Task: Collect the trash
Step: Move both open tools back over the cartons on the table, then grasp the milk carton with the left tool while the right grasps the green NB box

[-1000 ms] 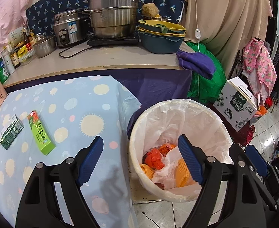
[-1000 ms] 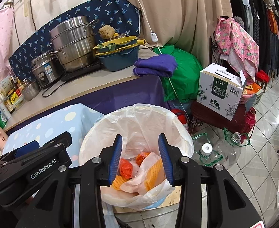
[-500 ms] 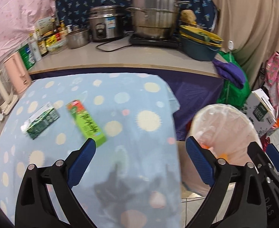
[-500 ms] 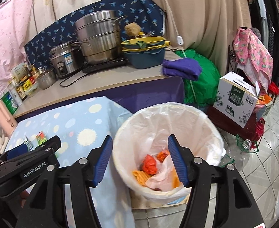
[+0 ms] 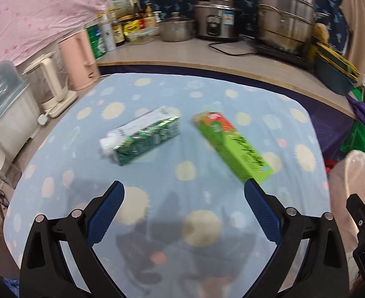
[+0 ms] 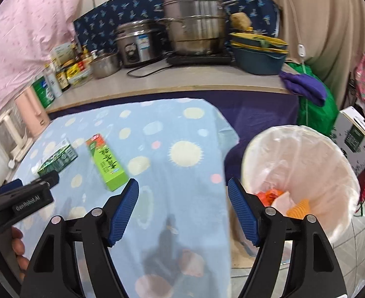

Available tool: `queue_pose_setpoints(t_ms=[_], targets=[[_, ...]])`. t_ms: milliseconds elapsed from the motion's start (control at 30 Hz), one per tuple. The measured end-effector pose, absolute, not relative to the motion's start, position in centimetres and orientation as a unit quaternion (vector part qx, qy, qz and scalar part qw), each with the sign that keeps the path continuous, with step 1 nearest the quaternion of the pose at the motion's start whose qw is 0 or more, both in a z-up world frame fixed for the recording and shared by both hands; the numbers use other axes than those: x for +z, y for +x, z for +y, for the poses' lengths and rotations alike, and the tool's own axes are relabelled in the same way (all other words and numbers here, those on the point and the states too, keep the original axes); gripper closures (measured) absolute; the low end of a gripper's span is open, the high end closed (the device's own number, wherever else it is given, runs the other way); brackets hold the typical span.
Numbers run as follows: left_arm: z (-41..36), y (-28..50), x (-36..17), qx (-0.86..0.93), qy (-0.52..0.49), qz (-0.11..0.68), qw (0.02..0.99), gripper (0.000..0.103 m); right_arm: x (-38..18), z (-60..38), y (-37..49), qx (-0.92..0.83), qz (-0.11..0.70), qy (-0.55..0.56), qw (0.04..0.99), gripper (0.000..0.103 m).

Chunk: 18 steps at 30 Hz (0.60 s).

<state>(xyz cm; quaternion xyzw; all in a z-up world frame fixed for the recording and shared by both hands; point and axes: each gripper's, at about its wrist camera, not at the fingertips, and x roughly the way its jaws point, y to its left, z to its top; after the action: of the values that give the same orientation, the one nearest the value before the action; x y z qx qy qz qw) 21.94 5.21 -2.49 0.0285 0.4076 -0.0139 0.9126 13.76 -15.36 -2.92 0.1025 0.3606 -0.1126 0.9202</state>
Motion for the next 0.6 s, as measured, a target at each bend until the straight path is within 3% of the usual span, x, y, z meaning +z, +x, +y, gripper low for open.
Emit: queue_pose_setpoints(t_ms=[600], targets=[[14.1,30.2,-7.1,-0.005,0.054,0.403,0.914,0.010,-8.0,-9.4,24.1,-0.029,0.416,0.083,0.905,0.032]])
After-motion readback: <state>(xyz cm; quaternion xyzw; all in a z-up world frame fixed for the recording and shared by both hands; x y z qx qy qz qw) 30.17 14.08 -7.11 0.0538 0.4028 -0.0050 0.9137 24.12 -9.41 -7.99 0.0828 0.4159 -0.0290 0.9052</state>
